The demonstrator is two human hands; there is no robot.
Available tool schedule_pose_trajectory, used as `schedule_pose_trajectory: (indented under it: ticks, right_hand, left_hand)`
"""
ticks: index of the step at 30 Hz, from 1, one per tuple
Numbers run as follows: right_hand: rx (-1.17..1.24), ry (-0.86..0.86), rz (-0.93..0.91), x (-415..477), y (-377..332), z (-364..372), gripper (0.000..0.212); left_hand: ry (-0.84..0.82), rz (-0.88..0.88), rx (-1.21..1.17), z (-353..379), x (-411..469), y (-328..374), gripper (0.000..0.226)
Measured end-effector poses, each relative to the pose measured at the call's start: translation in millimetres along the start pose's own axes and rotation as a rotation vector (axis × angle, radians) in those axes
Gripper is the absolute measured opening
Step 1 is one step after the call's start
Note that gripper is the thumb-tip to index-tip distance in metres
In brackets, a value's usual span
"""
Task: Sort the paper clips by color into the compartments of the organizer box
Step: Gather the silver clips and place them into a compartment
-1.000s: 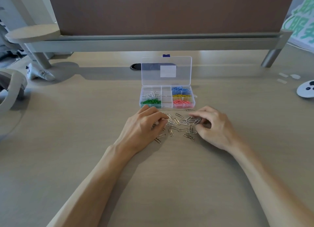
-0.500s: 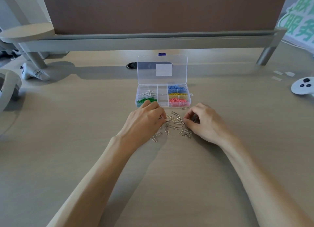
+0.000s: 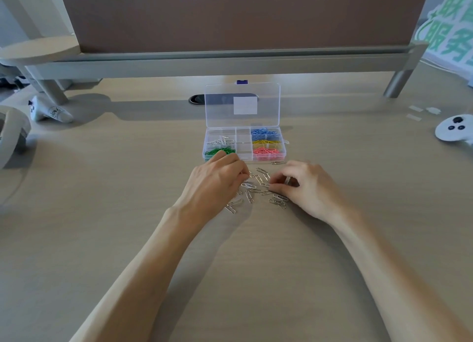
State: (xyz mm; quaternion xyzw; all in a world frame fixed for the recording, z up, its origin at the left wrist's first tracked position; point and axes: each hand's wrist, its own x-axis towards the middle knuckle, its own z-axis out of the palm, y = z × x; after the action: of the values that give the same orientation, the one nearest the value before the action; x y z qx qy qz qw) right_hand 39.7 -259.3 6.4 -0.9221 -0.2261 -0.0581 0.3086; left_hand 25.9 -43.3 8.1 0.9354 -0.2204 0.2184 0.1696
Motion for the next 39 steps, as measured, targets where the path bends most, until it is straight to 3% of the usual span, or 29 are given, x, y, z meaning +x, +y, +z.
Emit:
schedule_pose_trajectory:
  ticks: [9, 16, 20, 25, 29, 39]
  right_hand:
    - [-0.162, -0.016, -0.054, 2, -8, 1, 0.012]
    - [-0.05, 0.194, 0.022, 0, -3, -9, 0.015]
    - [-0.063, 0.189, 0.057, -4, -3, -14, 0.012]
    - [-0.079, 0.123, 0.103, -5, -3, -11, 0.007]
    - [-0.118, 0.121, 0.075, -5, -4, -5, 0.005]
    - [0.001, 0.171, 0.112, -4, -4, 1, 0.01]
  left_hand:
    - [-0.067, 0.059, -0.011, 0, -4, -7, 0.011]
    - [-0.083, 0.084, -0.066, -3, -6, -9, 0.016]
    - [-0.082, 0.09, -0.048, -1, -6, -7, 0.014]
    - [-0.064, 0.211, 0.094, -1, -2, -5, 0.01]
    - [-0.028, 0.304, 0.238, -2, 1, 1, 0.028]
    - [-0.004, 0.278, 0.322, -6, 0, 10, 0.023]
